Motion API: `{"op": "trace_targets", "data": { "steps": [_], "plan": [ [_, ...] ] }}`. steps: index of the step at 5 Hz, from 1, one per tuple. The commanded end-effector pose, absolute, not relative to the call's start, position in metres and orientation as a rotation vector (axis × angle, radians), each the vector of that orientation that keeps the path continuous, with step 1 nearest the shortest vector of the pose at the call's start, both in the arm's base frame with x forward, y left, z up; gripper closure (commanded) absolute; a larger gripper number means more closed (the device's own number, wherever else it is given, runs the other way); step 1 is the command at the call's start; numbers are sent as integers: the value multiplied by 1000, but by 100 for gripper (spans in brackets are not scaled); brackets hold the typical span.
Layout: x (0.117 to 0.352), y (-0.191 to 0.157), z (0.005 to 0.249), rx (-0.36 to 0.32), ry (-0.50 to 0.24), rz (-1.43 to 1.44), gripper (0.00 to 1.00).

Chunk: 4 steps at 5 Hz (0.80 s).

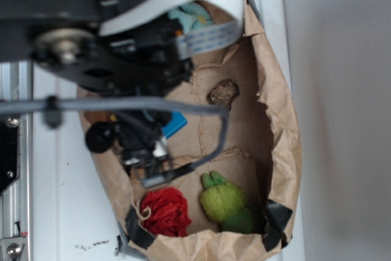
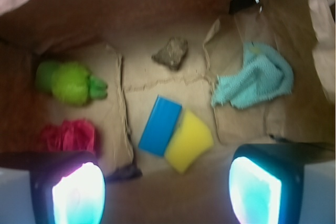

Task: Grab the rock.

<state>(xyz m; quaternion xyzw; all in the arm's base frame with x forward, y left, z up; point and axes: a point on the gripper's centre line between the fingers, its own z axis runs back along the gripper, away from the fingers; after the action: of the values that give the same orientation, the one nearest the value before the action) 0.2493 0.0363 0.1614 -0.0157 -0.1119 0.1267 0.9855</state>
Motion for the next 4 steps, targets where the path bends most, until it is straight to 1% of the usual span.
{"op": "trace_targets", "data": {
  "steps": [1,2,3,4],
  "plan": [
    [279,46,144,30,-221,287,0],
    [277,44,139,2,-252,245,0],
    [284,40,141,-103,-266,180,0],
    [292,40,142,-90,-276,207,0]
  ]
}}
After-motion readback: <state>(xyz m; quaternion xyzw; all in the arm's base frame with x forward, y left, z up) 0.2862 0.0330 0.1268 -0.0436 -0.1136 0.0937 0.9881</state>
